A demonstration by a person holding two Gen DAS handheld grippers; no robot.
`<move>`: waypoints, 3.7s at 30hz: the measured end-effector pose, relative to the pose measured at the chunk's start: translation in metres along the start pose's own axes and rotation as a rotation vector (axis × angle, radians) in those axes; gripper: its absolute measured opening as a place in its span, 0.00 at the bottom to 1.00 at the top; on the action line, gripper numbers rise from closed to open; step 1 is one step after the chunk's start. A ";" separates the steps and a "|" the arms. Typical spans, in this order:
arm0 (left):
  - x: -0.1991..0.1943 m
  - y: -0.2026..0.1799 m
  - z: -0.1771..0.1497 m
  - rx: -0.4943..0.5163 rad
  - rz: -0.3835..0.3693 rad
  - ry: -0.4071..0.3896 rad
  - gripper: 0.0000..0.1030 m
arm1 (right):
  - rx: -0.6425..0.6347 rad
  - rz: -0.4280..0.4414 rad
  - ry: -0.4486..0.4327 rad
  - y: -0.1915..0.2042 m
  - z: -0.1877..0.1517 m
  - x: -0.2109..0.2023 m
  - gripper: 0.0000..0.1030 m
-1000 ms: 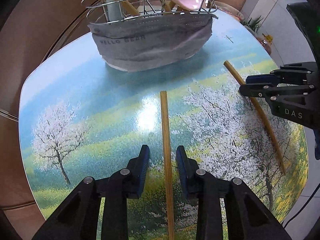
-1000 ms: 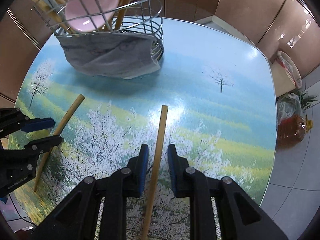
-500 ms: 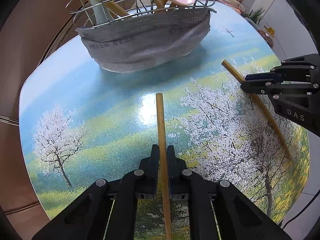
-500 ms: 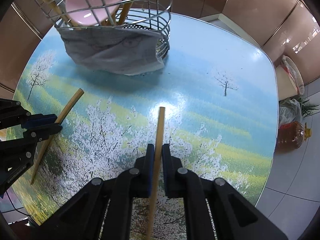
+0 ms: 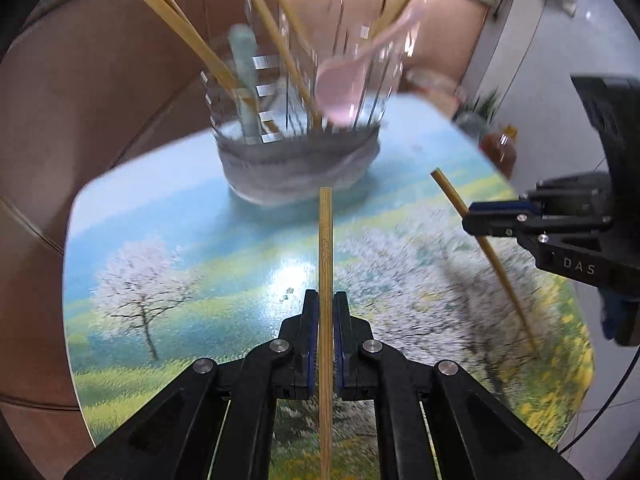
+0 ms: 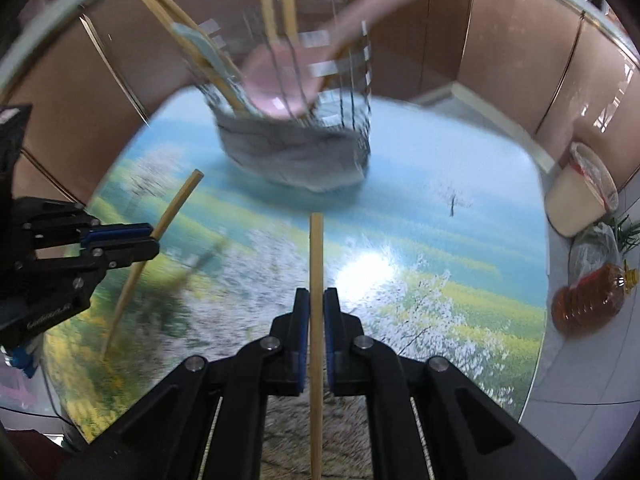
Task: Organize utensils
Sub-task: 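Lift the left tool's chopstick over the wire holder while the right tool carries its own, then lower the left tool's chopstick into the holder and open while the right tool does likewise, then withdraw both open tools back from the wire holder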
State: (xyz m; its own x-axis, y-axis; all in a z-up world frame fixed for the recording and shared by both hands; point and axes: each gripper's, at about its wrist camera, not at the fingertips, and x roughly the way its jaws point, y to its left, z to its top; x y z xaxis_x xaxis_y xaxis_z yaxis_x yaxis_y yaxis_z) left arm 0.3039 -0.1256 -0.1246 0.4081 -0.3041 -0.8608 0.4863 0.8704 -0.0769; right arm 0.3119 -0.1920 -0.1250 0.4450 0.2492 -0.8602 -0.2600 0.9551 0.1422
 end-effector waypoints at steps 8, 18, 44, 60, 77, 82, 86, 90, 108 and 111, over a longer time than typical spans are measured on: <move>-0.064 0.010 -0.024 -0.086 -0.017 -0.184 0.06 | 0.013 0.030 -0.202 0.011 -0.026 -0.073 0.06; -0.146 0.023 -0.010 -0.139 -0.057 -0.389 0.06 | 0.004 0.028 -0.425 0.039 -0.008 -0.145 0.06; -0.131 0.073 0.147 -0.263 -0.001 -0.891 0.06 | -0.016 -0.001 -0.951 0.027 0.167 -0.120 0.06; -0.054 0.067 0.141 -0.304 0.169 -0.958 0.06 | -0.053 -0.169 -0.946 0.020 0.161 -0.050 0.06; -0.043 0.065 0.132 -0.258 0.233 -0.938 0.10 | -0.033 -0.177 -0.894 0.009 0.146 -0.040 0.07; -0.047 0.064 0.130 -0.247 0.233 -0.942 0.23 | -0.034 -0.171 -0.890 0.008 0.146 -0.042 0.08; -0.054 0.060 0.126 -0.237 0.240 -0.950 0.35 | -0.027 -0.172 -0.883 0.009 0.143 -0.046 0.08; -0.070 0.059 0.122 -0.238 0.237 -0.953 0.41 | -0.017 -0.172 -0.886 0.012 0.140 -0.058 0.11; -0.142 0.039 0.008 -0.245 0.358 -0.723 0.88 | 0.023 -0.248 -0.750 0.065 0.036 -0.101 0.43; -0.148 0.033 -0.019 -0.244 0.397 -0.702 0.91 | 0.024 -0.266 -0.714 0.075 0.010 -0.099 0.43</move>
State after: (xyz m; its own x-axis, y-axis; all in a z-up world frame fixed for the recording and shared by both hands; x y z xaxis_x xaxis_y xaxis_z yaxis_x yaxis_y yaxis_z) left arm 0.2450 -0.0449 -0.0091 0.9386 -0.0582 -0.3401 0.0579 0.9983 -0.0108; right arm 0.2576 -0.1436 -0.0244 0.9384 0.0454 -0.3425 -0.0515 0.9986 -0.0085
